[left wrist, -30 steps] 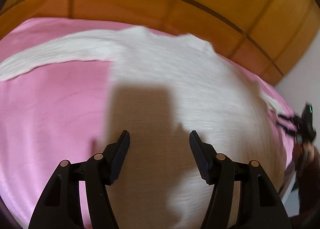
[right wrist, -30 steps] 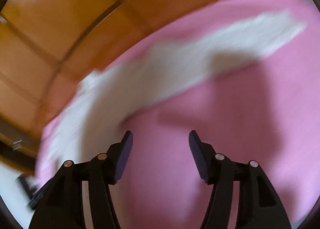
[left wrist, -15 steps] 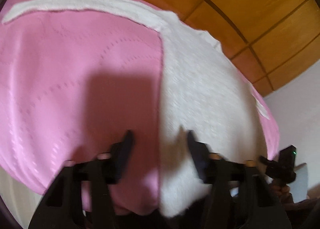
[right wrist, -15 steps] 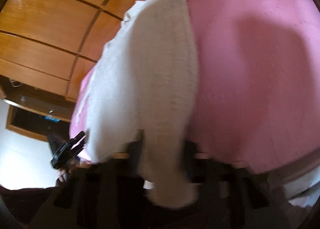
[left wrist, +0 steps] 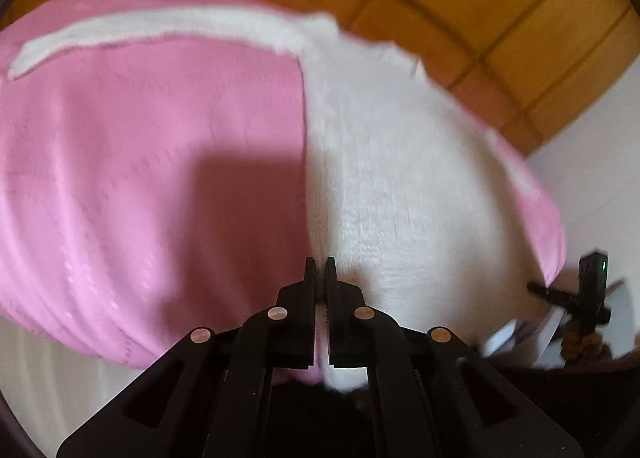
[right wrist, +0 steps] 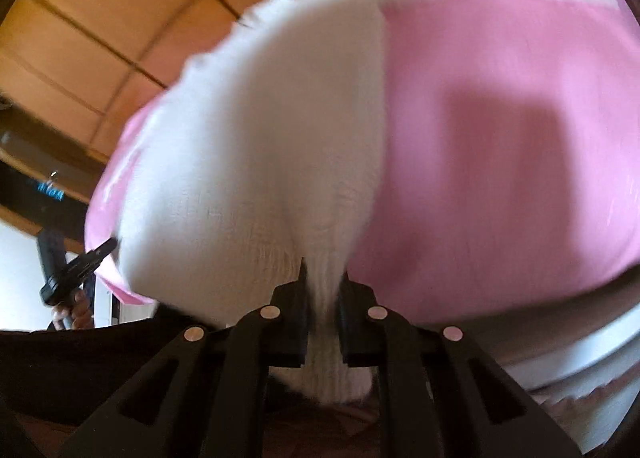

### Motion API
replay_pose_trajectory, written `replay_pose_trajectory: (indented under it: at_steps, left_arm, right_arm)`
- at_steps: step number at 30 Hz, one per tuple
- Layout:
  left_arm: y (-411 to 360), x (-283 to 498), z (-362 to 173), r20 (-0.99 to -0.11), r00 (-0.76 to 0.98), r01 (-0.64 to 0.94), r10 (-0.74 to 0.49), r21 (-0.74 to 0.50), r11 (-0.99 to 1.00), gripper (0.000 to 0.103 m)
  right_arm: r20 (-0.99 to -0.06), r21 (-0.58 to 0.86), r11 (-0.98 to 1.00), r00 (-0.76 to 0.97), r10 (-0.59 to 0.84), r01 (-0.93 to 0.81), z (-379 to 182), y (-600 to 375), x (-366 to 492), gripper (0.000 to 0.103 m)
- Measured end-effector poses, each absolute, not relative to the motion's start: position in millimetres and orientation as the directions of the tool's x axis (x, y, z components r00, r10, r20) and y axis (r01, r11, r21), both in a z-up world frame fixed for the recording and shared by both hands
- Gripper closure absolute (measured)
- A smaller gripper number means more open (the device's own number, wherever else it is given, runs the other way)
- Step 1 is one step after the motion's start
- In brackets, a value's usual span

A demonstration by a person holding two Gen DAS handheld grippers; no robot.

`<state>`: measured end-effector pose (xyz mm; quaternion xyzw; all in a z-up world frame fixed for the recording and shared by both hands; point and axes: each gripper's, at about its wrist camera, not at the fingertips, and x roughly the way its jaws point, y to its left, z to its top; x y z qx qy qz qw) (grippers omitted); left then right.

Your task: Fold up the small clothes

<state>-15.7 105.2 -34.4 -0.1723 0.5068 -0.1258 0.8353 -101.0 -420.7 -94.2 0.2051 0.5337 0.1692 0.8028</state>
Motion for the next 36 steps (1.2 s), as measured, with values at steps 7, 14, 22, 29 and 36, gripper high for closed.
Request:
replay_pose_trajectory:
  at_steps: [7,14,22,29,36]
  left_arm:
    - [106,4,0,-0.754,0.583,-0.015,-0.303,-0.383,0.924,0.042]
    - [62,47,3,-0.743,0.596,0.042,-0.306,-0.352,0.935,0.039]
    - [14,75,-26,-0.809,0.515,0.100,-0.283,-0.271,0.957,0.039]
    - [5,78,-40,-0.835,0.495,0.099,-0.240,-0.221,0.970,0.028]
    - [-4,81,-46,-0.844,0.486,0.125,-0.226,-0.189,0.974,0.021]
  right_arm:
    - [-0.732,0.547,0.837,0.466,0.497,-0.034,-71,-458,-88,0.051]
    - [-0.698,0.592,0.750,0.652,0.295,0.294,-74,-563,-19,0.055]
    - [-0.674,0.669,0.525,0.727,0.130,0.526,-96,-660,74,0.059]
    - [-0.693,0.652,0.492,0.716,0.077,0.578,-98,-713,128,0.066]
    - [-0.811,0.376,0.604,0.565,-0.153,0.703,-80,-725,146,0.099]
